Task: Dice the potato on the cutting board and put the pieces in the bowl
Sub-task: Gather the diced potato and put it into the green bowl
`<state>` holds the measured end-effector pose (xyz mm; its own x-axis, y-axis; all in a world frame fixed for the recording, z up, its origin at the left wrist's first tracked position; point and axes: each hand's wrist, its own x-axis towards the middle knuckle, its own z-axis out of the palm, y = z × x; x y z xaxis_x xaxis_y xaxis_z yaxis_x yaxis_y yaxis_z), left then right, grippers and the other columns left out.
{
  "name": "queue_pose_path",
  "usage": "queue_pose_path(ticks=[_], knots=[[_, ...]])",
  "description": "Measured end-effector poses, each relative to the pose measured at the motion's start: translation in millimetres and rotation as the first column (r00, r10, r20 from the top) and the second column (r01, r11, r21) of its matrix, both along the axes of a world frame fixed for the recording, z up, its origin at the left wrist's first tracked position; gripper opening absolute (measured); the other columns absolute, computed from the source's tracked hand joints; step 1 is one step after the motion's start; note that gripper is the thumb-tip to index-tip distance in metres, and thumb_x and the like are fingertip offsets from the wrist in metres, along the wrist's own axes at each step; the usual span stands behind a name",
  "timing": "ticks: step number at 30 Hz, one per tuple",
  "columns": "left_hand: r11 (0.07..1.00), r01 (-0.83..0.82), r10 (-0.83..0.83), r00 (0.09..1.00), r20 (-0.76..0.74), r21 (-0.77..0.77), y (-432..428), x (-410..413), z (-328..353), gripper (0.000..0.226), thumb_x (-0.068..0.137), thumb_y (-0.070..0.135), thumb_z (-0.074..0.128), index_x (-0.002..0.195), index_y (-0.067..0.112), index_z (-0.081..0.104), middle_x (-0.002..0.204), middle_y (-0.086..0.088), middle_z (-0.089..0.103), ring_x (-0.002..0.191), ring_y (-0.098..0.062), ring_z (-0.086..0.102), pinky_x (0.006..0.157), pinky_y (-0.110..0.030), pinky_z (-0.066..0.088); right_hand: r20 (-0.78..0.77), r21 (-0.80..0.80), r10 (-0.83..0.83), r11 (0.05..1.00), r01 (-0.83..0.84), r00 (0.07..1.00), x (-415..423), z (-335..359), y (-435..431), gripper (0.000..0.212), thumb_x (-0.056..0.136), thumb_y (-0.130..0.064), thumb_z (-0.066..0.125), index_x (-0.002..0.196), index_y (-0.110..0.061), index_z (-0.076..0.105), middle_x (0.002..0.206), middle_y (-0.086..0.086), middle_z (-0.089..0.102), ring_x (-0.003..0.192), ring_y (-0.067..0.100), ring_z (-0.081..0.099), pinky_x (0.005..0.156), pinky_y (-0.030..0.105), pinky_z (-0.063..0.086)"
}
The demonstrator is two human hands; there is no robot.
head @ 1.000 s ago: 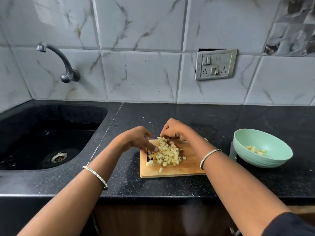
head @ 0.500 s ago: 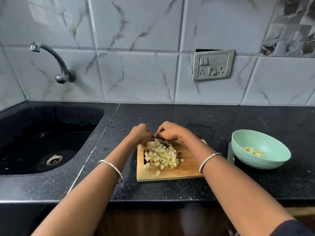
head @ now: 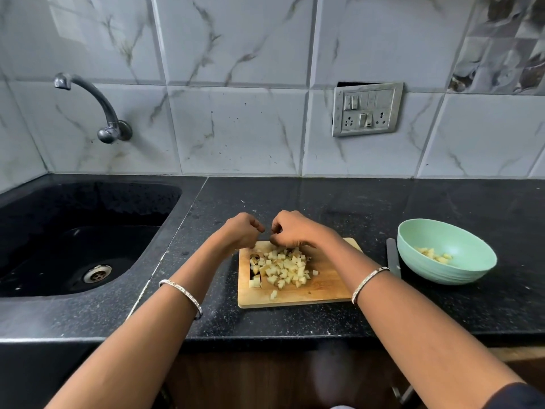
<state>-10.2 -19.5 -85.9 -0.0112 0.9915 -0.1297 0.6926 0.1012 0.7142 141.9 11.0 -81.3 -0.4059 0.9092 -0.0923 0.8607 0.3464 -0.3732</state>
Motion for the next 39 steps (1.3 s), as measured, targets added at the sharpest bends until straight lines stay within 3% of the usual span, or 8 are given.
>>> queue_pose_path(ticks=[5, 12, 15, 24, 27, 31, 34, 39], knots=[[0.997, 0.068, -0.068, 0.998, 0.006, 0.023, -14.6, -14.0, 8.1, 0.023, 0.091, 0.006, 0.062, 0.112, 0.015, 0.067, 0.109, -0.011, 0.067, 0.092, -0.024, 0.068, 0.090, -0.042, 0.057, 0.008, -0.014, -0.024, 1.000, 0.024, 1.000, 11.4, 14.3, -8.1, 0.022, 0.096, -0.014, 0.056, 0.098, -0.009, 0.077, 0.101, 0.006, 0.073, 0.080, 0.019, 0.065, 0.066, 0.029, 0.052], [0.907, 0.299, -0.342, 0.934, -0.104, -0.295, -45.4, -1.2, 30.8, 0.111, 0.063, 0.033, 0.090, 0.151, 0.009, 0.028, 0.137, -0.013, 0.054, 0.096, -0.024, 0.070, 0.085, -0.033, 0.058, -0.072, 0.005, -0.088, 0.996, 0.088, 0.994, 25.5, 13.5, -18.8, 0.032, 0.101, -0.032, 0.058, 0.108, -0.003, 0.070, 0.102, -0.002, 0.067, 0.082, 0.016, 0.061, 0.063, 0.027, 0.044], [0.908, 0.294, -0.377, 0.883, -0.280, -0.297, -51.7, 6.6, 28.4, 0.108, 0.064, 0.036, 0.090, 0.149, 0.006, 0.031, 0.133, -0.012, 0.060, 0.114, -0.025, 0.060, 0.093, -0.033, 0.045, -0.039, 0.061, -0.019, 0.998, 0.021, 0.999, 17.9, 0.3, -27.5, 0.042, 0.102, -0.038, 0.056, 0.107, 0.002, 0.069, 0.106, 0.003, 0.068, 0.096, 0.023, 0.064, 0.072, 0.031, 0.047], [0.921, 0.307, -0.346, 0.928, -0.140, -0.240, -56.6, 0.2, 22.1, 0.087, 0.064, 0.030, 0.091, 0.138, 0.007, 0.050, 0.123, -0.005, 0.060, 0.110, -0.021, 0.058, 0.104, -0.037, 0.044, -0.123, 0.024, -0.004, 1.000, 0.007, 0.992, 36.7, 10.7, -48.8, 0.027, 0.099, -0.041, 0.060, 0.102, -0.016, 0.071, 0.095, -0.003, 0.069, 0.089, 0.014, 0.064, 0.068, 0.027, 0.043], [0.898, 0.345, -0.385, 0.917, -0.107, -0.272, -58.3, -8.4, 31.6, 0.095, 0.065, 0.032, 0.090, 0.144, 0.010, 0.042, 0.131, -0.004, 0.056, 0.104, -0.016, 0.062, 0.097, -0.031, 0.046, -0.142, 0.015, -0.076, 0.997, 0.079, 0.987, 58.1, 23.7, -51.5, 0.045, 0.093, -0.059, 0.060, 0.107, -0.017, 0.068, 0.096, -0.002, 0.068, 0.087, 0.016, 0.064, 0.068, 0.031, 0.050], [0.886, 0.343, -0.419, 0.880, -0.223, -0.311, -59.5, -10.2, 37.1, 0.110, 0.061, 0.034, 0.091, 0.150, 0.012, 0.031, 0.146, -0.007, 0.047, 0.118, -0.023, 0.057, 0.111, -0.043, 0.038, 0.052, -0.241, -0.086, 0.966, 0.096, 0.995, 72.6, 27.5, -59.8, 0.095, 0.058, -0.085, 0.068, 0.119, -0.012, 0.064, 0.095, 0.016, 0.057, 0.069, 0.020, 0.057, 0.072, 0.040, 0.061], [0.895, 0.330, -0.421, 0.847, -0.324, -0.301, -61.4, -2.5, 33.2, 0.110, 0.062, 0.037, 0.091, 0.150, 0.010, 0.031, 0.147, -0.006, 0.047, 0.130, -0.028, 0.047, 0.112, -0.044, 0.036, 0.069, -0.310, -0.085, 0.945, 0.103, 0.994, 70.1, 26.8, -65.4, 0.124, 0.037, -0.078, 0.084, 0.139, -0.018, 0.047, 0.122, 0.003, 0.051, 0.098, 0.025, 0.071, 0.077, 0.043, 0.063], [0.936, 0.272, -0.320, 0.923, -0.214, -0.225, -60.2, 4.7, 22.5, 0.092, 0.065, 0.026, 0.091, 0.142, 0.008, 0.043, 0.132, -0.008, 0.056, 0.117, -0.024, 0.054, 0.103, -0.037, 0.044, 0.167, -0.193, -0.021, 0.980, 0.053, 0.986, 49.2, 23.8, -75.9, 0.107, 0.059, -0.059, 0.091, 0.145, -0.020, 0.041, 0.135, 0.000, 0.049, 0.113, 0.018, 0.057, 0.091, 0.037, 0.052]])
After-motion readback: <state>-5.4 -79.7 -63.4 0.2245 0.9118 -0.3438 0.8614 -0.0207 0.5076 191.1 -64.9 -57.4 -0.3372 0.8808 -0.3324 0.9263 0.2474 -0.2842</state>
